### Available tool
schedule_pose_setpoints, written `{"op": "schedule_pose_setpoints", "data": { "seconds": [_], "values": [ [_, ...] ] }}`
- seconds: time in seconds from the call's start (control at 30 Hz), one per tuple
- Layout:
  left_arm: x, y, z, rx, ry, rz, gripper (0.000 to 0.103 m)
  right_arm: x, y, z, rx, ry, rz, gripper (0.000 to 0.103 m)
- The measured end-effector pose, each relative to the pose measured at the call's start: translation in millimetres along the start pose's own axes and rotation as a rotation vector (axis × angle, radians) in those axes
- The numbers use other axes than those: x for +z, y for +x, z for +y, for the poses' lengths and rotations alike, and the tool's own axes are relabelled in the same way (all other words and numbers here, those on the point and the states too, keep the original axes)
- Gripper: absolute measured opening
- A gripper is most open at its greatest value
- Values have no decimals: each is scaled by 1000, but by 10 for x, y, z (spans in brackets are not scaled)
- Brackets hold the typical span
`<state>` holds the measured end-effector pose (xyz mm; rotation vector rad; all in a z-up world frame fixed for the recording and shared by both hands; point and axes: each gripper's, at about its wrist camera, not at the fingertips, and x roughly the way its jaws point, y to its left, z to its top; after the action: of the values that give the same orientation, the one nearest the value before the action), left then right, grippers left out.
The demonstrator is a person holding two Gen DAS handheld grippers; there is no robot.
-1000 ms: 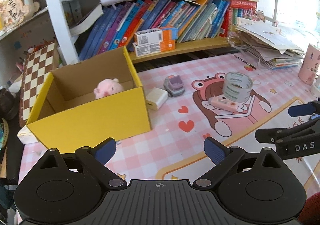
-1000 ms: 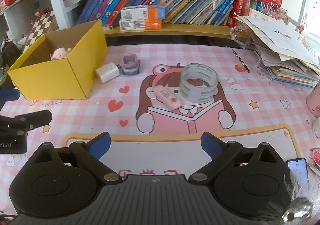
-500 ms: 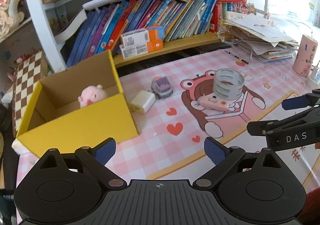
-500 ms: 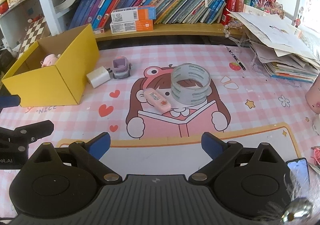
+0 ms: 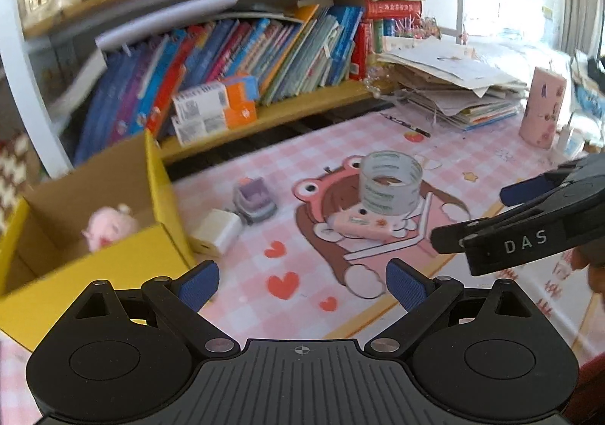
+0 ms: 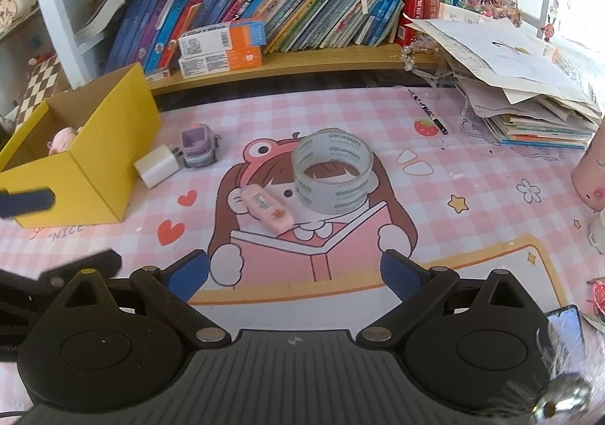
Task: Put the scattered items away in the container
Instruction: 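Move the left tool toward the pink eraser while the right tool approaches the tape roll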
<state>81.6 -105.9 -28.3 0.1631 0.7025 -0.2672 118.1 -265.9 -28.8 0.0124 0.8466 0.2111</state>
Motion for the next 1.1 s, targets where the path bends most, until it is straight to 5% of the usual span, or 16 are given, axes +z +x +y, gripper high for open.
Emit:
{"op": "schedule_pose_setpoints", "data": {
  "seconds": [0.13,1.1],
  "values": [
    [17,61,28,-32,-49,-10,97,27,84,-44,-3,11,14,97],
    [111,755,-152,-82,19,183,97,178,561,-338,-37,51,85,97]
  ]
}}
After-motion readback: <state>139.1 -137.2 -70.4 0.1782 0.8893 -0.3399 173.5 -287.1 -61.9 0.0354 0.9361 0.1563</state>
